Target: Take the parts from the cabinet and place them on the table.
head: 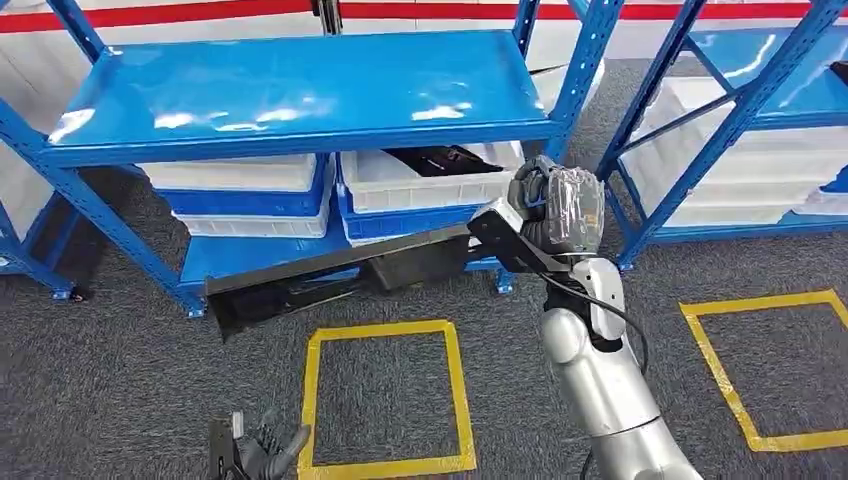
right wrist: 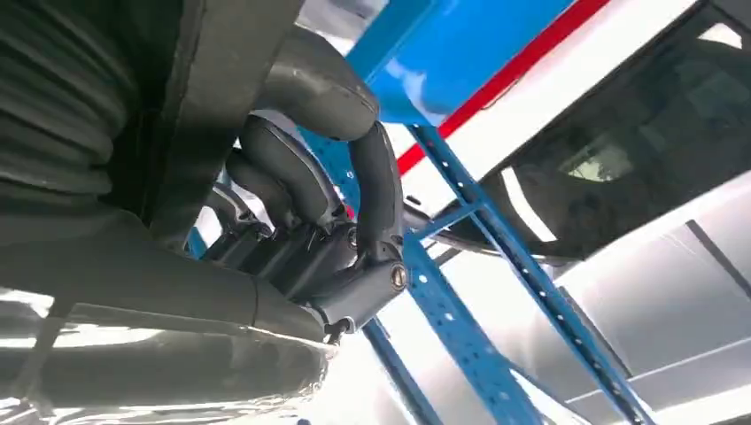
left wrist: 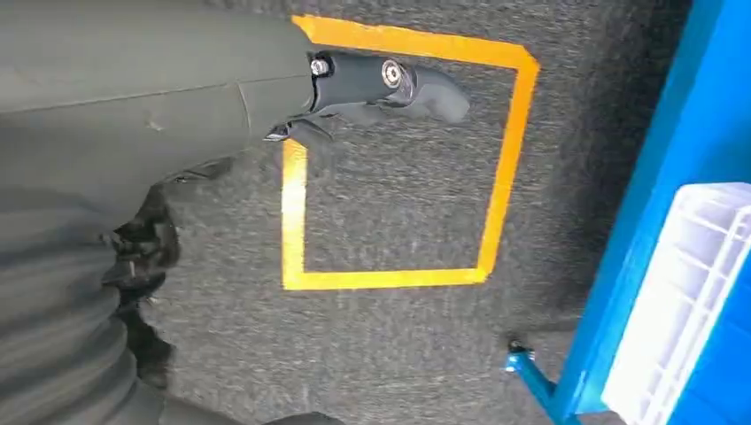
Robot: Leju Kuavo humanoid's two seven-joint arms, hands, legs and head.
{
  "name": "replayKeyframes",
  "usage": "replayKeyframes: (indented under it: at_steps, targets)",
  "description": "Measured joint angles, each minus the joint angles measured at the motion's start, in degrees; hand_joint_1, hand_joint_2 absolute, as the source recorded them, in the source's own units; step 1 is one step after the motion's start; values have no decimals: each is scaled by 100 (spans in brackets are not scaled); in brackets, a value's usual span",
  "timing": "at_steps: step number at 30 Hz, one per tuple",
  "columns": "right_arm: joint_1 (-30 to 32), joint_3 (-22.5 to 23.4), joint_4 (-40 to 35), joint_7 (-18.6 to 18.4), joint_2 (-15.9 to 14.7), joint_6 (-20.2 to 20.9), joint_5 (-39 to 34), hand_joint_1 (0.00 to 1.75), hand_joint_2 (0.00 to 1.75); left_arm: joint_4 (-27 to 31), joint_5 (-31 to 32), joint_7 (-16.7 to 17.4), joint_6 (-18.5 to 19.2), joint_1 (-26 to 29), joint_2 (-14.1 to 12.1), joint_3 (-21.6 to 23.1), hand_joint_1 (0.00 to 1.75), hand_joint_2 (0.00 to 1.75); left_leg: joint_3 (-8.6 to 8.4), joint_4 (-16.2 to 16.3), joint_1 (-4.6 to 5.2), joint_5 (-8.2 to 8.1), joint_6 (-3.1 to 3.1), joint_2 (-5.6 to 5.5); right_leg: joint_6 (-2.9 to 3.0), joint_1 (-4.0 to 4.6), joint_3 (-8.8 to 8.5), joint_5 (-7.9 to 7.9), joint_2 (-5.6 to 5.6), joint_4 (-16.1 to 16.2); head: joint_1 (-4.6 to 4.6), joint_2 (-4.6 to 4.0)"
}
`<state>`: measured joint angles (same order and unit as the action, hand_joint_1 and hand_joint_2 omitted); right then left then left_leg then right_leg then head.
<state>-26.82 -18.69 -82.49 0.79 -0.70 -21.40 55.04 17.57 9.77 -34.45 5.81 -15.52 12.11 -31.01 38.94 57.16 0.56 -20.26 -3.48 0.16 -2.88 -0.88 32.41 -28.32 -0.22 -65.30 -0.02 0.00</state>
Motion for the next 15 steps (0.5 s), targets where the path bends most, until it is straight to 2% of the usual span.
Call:
replayKeyframes:
  at_steps: [1, 2, 3, 5, 6, 7, 8, 9, 10, 11, 12, 13, 14, 15]
  targets:
    - [-1, 4, -2, 2, 2, 0, 2, 175, 175, 2, 0, -2, 0, -6, 0, 6, 0, 175, 42, 9, 33, 50, 36, -5, 90, 26, -522, -188, 0, 624, 4, 0]
    - [-3, 4, -4, 9, 2, -4, -2, 175, 175, 2, -2, -2, 0, -17, 0, 15, 0, 175, 54, 14, 40, 119, 66, 3, 129, 82, -647, -296, 7, 980, -11, 0]
    - [3, 11, -2, 22, 2, -9, -32, 175, 175, 2, -18, -18, 0, -22, 0, 22, 0, 175, 53, -33, 34, 199, 91, 0, 131, 92, -555, -247, 10, 935, -33, 0]
    - [1, 13, 0, 59, -2, -11, -96, 175, 175, 0, -81, -22, -2, -8, 0, 20, 0, 175, 64, -65, 8, 289, 166, -3, 223, 128, -500, -189, 11, 918, -37, 0]
    - [-5, 11, 28, 109, -2, -24, -177, 175, 175, 0, -142, -48, -20, 6, -9, 17, 0, 175, 139, -10, -38, 200, 207, -27, 300, -56, -458, -83, -13, 949, -39, 0]
    - [-4, 9, 46, 138, 17, -35, -229, 175, 175, 0, -179, -59, -37, 24, -13, 17, 0, 175, 214, 171, -46, -155, 256, -36, 362, -26, -422, 3, -22, 951, -45, 0]
    - [-5, 9, 63, 162, 22, -57, -267, 175, 175, 0, -212, -74, -46, 44, -15, 17, 0, 175, 301, 504, -72, -550, 289, -39, 435, -24, -353, 69, -30, 949, -72, 0]
    - [3, 7, 85, 203, 35, -78, -308, 175, 175, 0, -253, -101, -52, 69, -28, 17, 0, 175, 412, 969, -94, -877, 330, -36, 422, -22, -260, 151, -31, 943, -72, 0]
    - [27, 7, 103, 236, 44, -116, -341, 175, 175, 0, -267, -114, -59, 91, -37, 17, 0, 175, 514, 1410, -116, -1065, 367, -36, 409, -18, -167, 216, -30, 935, -79, 0]
    - [74, 9, 118, 288, 44, -168, -406, 175, 175, 0, -315, -129, -76, 123, -46, 17, 0, 175, 551, 1736, -140, -1097, 400, -34, 387, -19, -72, 282, -32, 924, -74, 0]
    - [154, 9, 129, 330, 44, -206, -453, 175, 175, -2, -339, -140, -112, 157, -52, 17, 0, 175, 463, 1807, -175, -968, 428, -32, 365, -25, 22, 335, -34, 910, -79, 0]
    - [240, 9, 136, 365, 46, -243, -470, 175, 175, -4, -389, -140, -120, 185, -63, 13, 0, 175, 268, 1640, -203, -774, 452, -29, 332, -31, 101, 375, -39, 883, -76, 0]
    - [323, 11, 136, 398, 46, -264, -472, 175, 175, -9, -426, -142, -120, 203, -74, 13, 0, 175, -37, 1285, -228, -599, 467, -27, 312, -42, 176, 406, -40, 850, -74, 0]
    - [399, 13, 133, 415, 48, -279, -466, 175, 175, -11, -435, -144, -120, 206, -79, 11, 0, 175, -435, 771, -245, -531, 470, -28, 272, -50, 247, 434, -40, 804, -83, 0]
